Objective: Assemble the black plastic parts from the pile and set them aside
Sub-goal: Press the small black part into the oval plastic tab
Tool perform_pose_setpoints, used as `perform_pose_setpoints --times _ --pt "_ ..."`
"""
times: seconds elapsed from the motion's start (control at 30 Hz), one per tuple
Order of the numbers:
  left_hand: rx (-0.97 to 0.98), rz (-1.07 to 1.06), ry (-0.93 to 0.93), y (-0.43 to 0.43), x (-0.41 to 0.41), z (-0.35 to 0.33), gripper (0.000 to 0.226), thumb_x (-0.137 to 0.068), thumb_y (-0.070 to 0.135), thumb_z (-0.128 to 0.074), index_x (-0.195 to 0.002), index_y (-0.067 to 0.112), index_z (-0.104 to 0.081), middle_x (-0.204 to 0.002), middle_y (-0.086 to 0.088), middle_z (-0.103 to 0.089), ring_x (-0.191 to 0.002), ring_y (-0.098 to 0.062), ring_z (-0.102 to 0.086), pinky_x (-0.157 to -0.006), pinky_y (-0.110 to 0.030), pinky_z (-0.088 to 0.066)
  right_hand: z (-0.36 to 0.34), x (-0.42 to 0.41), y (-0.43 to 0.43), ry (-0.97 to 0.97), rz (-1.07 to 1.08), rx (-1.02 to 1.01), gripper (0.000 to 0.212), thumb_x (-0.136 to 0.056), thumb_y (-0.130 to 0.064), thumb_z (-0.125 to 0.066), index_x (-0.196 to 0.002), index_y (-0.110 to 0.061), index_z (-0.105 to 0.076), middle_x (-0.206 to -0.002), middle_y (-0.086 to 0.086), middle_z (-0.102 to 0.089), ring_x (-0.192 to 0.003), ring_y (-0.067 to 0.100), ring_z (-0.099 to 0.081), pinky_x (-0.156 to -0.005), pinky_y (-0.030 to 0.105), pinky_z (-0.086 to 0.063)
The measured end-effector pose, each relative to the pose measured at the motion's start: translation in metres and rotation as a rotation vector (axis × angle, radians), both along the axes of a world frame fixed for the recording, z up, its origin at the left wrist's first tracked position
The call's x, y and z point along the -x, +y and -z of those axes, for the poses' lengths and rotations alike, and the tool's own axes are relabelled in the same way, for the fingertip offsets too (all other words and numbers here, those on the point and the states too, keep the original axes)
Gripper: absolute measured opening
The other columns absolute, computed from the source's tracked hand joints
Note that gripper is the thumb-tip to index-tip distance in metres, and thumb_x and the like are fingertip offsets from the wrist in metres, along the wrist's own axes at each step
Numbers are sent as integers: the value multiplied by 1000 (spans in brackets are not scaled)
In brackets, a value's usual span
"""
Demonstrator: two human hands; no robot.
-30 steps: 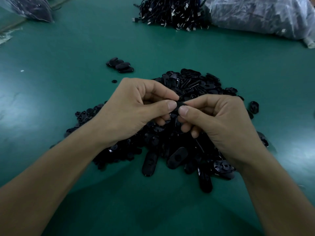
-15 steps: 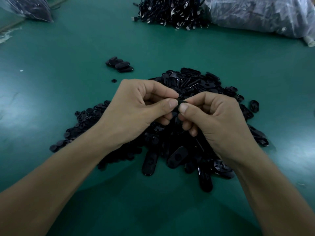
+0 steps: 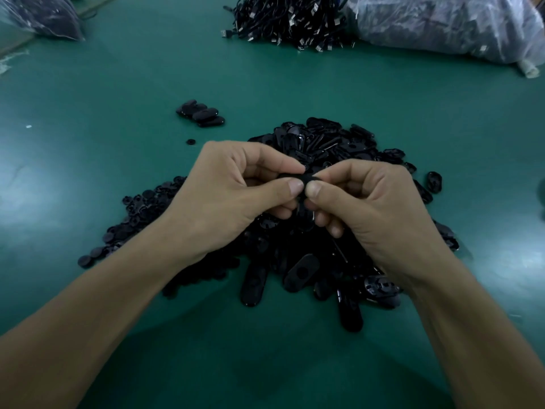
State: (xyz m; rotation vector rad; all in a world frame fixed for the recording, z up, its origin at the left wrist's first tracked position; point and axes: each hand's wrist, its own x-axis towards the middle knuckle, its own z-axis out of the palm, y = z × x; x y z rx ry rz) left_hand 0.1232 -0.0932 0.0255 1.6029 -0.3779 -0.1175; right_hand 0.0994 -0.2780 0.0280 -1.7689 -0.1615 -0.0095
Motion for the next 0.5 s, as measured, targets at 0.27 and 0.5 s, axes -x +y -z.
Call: perform_pose_setpoints --times 0.27,0.5 --pt "-2 1 22 -2 0 5 13 -79 9 -75 -91 12 -72 -71 -2 -75 -62 -10 -70 -60 -18 -56 1 -1 -2 -3 5 79 5 -88 -14 -73 -84 -15 -71 -70 7 -72 -56 9 -63 -50 18 -49" --pt "-21 -20 -7 -4 1 6 15 -85 0 -73 -90 14 -72 -70 -1 -74 -61 -10 -70 -59 -17 -55 3 0 1 -17 35 91 8 -89 -13 -73 -81 -16 -70 -68 6 -70 -54 7 -61 -48 18 -47"
